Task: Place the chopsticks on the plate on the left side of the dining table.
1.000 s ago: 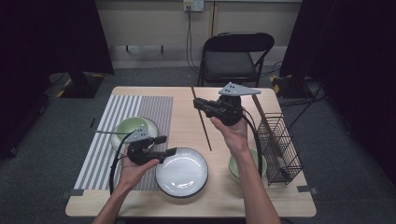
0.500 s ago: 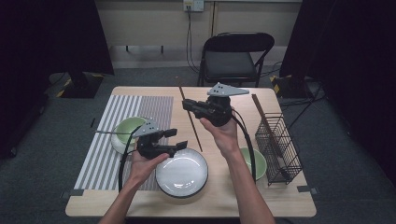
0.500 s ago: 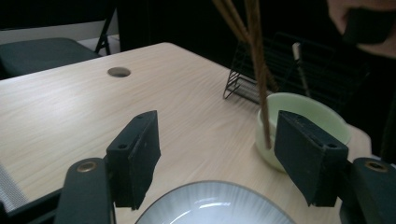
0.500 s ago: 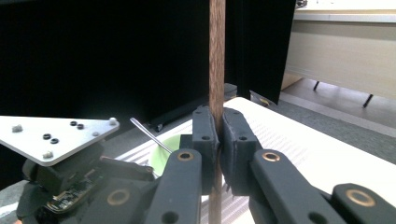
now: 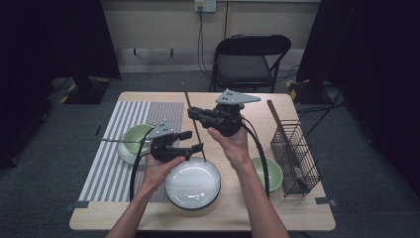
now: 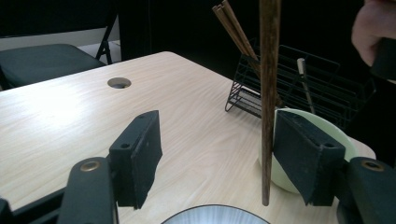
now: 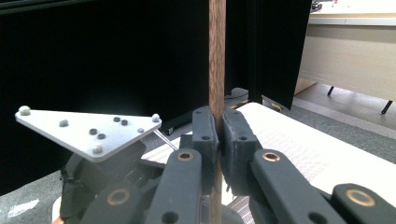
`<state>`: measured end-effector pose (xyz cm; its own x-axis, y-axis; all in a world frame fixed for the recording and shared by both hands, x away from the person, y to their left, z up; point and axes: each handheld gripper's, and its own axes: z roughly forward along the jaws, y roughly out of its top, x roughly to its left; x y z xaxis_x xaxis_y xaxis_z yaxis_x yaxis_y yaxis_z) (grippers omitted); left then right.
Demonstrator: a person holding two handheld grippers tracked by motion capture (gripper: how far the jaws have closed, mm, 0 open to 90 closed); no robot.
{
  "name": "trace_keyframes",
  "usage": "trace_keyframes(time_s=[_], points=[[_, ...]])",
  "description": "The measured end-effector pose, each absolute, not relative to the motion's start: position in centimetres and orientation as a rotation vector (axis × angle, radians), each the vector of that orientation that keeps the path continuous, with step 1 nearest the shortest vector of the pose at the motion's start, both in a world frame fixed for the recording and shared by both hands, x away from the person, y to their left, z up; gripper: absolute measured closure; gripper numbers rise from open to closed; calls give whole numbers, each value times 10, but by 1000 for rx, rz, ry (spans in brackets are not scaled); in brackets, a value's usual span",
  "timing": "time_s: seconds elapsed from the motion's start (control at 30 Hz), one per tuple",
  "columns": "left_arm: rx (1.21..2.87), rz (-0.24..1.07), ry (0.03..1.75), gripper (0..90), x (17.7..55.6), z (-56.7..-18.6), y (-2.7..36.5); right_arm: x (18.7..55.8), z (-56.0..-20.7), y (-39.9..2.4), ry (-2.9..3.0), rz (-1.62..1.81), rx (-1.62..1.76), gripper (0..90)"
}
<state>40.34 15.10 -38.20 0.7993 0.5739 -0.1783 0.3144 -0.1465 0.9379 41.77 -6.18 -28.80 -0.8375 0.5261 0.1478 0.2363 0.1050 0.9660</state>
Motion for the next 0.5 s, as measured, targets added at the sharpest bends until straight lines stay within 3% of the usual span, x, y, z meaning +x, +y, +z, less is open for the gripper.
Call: trace_keyframes(time_s=[0.2,0.5], points=[[1752,311,700,369,405,-380,159,417,-285,-65,2136,1821,761,845],[1767,357,658,512,401,-378,161,417,-284,-65,2144,1824,757,846]])
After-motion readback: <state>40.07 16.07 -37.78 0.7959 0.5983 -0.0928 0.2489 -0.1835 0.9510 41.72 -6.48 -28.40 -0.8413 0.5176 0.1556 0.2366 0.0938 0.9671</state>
